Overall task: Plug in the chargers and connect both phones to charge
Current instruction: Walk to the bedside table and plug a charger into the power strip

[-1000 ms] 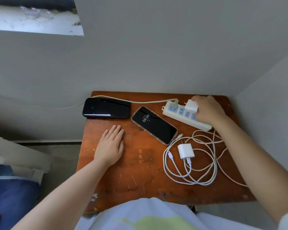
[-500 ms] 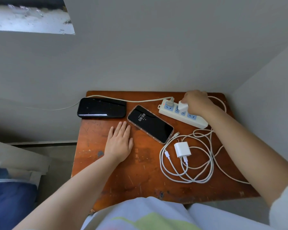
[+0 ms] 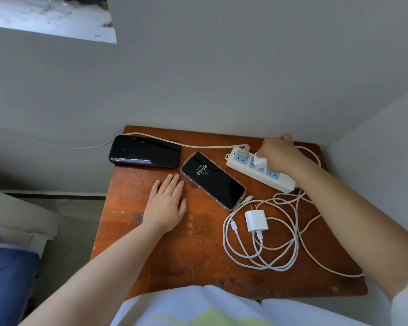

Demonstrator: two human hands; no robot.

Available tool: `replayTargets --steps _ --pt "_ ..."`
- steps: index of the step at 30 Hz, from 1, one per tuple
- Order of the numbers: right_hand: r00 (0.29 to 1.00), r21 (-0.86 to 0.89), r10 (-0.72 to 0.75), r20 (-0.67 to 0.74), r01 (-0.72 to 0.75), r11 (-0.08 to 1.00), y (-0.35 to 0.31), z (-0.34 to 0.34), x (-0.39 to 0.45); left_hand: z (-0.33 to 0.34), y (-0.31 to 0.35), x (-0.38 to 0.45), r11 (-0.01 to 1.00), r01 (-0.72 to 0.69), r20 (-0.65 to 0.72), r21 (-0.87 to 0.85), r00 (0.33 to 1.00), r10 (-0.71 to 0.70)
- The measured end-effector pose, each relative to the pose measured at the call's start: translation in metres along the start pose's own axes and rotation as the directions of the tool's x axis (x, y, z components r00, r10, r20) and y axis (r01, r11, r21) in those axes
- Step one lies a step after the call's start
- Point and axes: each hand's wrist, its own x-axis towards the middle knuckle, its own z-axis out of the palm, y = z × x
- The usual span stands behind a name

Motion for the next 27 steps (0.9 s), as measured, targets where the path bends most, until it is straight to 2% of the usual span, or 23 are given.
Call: replayTargets --steps 2,5,8,10,13,14,18,24,27 --pt "0.999 0.070 -0.003 -0.044 0.006 0.998 0.000 -0.002 -0.004 0.001 -0.001 0.000 1.000 0.000 -0.001 -0.003 1.000 0.000" --pt "0.988 0.294 0.068 -0.137 -0.025 0.955 -0.001 -0.003 -0.008 0.001 0.000 0.000 1.000 0.003 -0.010 -0.006 1.000 -0.003" --pt "0.980 0.424 0.151 -0.133 -0.082 0.902 -0.005 -0.007 -0.009 0.001 0.000 0.000 1.000 -0.001 -0.015 -0.011 1.000 0.001" --pt "0.972 0.388 0.159 -0.173 -0.082 0.918 -0.012 -0.008 -0.011 0.000 0.000 -0.001 1.000 -0.002 -0.013 -0.015 1.000 0.002" --pt "0.948 0.096 0.129 -0.290 -0.106 0.990 -0.025 0.001 -0.017 -0.001 0.000 -0.002 0.999 -0.002 -0.018 -0.032 1.000 0.001" --pt "0.935 0.064 0.147 -0.322 -0.134 0.989 -0.030 0.005 -0.020 -0.001 0.001 -0.002 0.999 -0.003 -0.017 -0.035 1.000 0.002" --pt "0.911 0.076 0.198 -0.362 -0.183 0.980 -0.047 0.029 -0.029 -0.002 0.001 0.000 0.999 -0.002 -0.002 -0.038 1.000 0.002" --pt "0.843 0.308 0.352 -0.406 -0.237 0.921 -0.062 0.053 -0.034 -0.002 0.002 0.000 1.000 0.000 0.003 -0.026 1.000 0.000" --pt "0.785 0.407 0.393 -0.479 -0.198 0.892 -0.059 0.049 -0.035 -0.004 0.003 0.000 1.000 -0.003 -0.004 -0.024 1.000 0.003"
